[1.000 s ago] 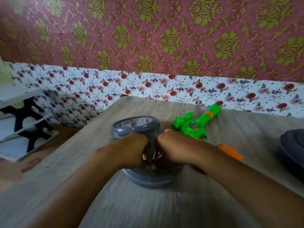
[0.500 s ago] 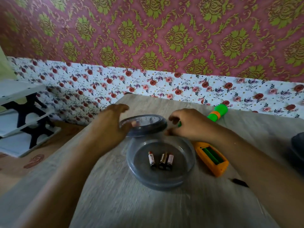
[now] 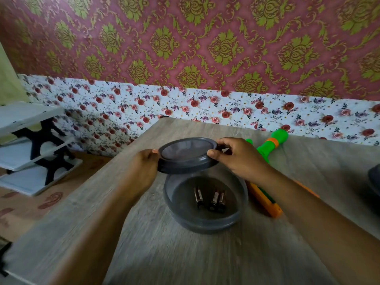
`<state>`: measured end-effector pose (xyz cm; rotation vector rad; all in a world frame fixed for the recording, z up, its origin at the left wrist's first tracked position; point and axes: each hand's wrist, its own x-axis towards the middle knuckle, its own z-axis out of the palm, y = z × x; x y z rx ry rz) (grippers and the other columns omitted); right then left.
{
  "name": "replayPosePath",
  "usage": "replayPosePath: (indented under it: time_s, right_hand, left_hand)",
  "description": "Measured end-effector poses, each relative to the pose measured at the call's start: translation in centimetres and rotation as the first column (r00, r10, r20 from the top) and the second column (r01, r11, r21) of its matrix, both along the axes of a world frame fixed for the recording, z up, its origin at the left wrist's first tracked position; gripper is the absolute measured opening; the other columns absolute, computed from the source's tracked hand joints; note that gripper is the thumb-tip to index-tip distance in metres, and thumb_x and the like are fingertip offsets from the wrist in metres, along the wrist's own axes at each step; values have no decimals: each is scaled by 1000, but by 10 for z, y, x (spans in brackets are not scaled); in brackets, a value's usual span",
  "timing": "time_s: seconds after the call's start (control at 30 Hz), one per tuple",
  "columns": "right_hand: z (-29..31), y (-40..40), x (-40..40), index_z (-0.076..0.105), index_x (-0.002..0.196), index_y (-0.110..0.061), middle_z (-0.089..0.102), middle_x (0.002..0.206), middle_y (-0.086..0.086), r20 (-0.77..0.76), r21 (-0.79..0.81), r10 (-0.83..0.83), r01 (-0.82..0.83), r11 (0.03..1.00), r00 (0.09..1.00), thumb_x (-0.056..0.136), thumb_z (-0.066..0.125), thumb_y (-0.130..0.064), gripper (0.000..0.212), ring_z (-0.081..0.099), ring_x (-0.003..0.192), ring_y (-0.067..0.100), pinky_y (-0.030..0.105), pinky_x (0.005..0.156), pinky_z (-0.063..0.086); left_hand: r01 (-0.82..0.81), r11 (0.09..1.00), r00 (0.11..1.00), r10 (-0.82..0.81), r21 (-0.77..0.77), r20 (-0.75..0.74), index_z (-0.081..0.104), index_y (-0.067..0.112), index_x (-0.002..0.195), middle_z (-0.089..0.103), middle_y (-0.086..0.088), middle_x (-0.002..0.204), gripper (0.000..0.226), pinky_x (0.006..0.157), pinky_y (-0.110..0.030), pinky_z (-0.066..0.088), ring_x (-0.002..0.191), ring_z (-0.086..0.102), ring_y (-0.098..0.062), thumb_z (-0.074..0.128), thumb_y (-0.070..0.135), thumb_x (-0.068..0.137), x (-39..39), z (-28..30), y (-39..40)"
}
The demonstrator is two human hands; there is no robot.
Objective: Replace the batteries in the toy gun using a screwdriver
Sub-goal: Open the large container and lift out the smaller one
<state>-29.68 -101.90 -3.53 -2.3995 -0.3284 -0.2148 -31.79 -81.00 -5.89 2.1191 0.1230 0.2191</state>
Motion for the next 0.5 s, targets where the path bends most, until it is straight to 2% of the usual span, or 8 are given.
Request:
replayPosePath:
  time_s: [0.1,0.17,0.23,0.3,0.37,0.43,0.5]
  right_hand:
    - [-2,-14,-22,53,125,-15,60,125,4,39,110,-30,26,994,999,79,66,-39,54,55,115,17,32,97,43]
    - [-7,-23,-37,54,123,-19,61,121,-2,63,174,6,-17,985,998,78,68,-35,50,54,116,12,29,98,42]
    - [-13,-32,-48,59,112,-26,63,110,-10,84,189,42,-57,980,996,76,69,-34,38,58,107,8,28,96,45]
    - [-20,-39,-55,61,107,-30,66,106,-12,79,186,48,-62,981,996,72,72,-43,38,61,101,5,29,93,48]
    - [-25,-45,-58,61,109,-30,66,108,-11,57,176,58,-67,982,997,68,69,-56,50,61,101,4,30,92,49]
    - [-28,-49,-61,60,112,-28,66,109,-10,31,184,73,-77,980,997,63,65,-59,59,61,101,4,30,92,49]
    - [-28,-52,-64,60,115,-27,66,111,-10,7,192,95,-94,977,995,61,63,-57,61,61,101,3,28,92,49]
  left_hand:
    - [29,999,988,-32,27,154,50,20,73,51,-1,70,33,60,-29,35,66,46,-16,32,29,100,-28,-1,-9]
    - [54,997,972,-64,50,228,51,28,76,55,3,72,28,61,-32,40,68,51,-15,35,34,97,-43,-8,-12]
    - [66,995,968,-84,81,238,53,34,85,59,6,81,25,67,-36,48,76,56,-13,33,48,93,-56,-16,-16]
    - [67,990,971,-93,124,219,54,31,108,61,6,100,53,78,-35,50,90,58,-13,22,66,82,-67,-23,-20]
    - [44,979,970,-89,199,225,50,26,123,58,6,115,68,80,-28,42,96,52,-8,19,65,77,-77,-27,-26]
    - [16,971,969,-74,238,235,43,26,133,52,6,127,61,83,-24,37,99,44,-4,24,57,84,-84,-26,-31]
    - [4,967,973,-63,257,224,38,26,138,48,5,134,53,86,-23,35,103,43,-5,32,48,90,-89,-26,-34]
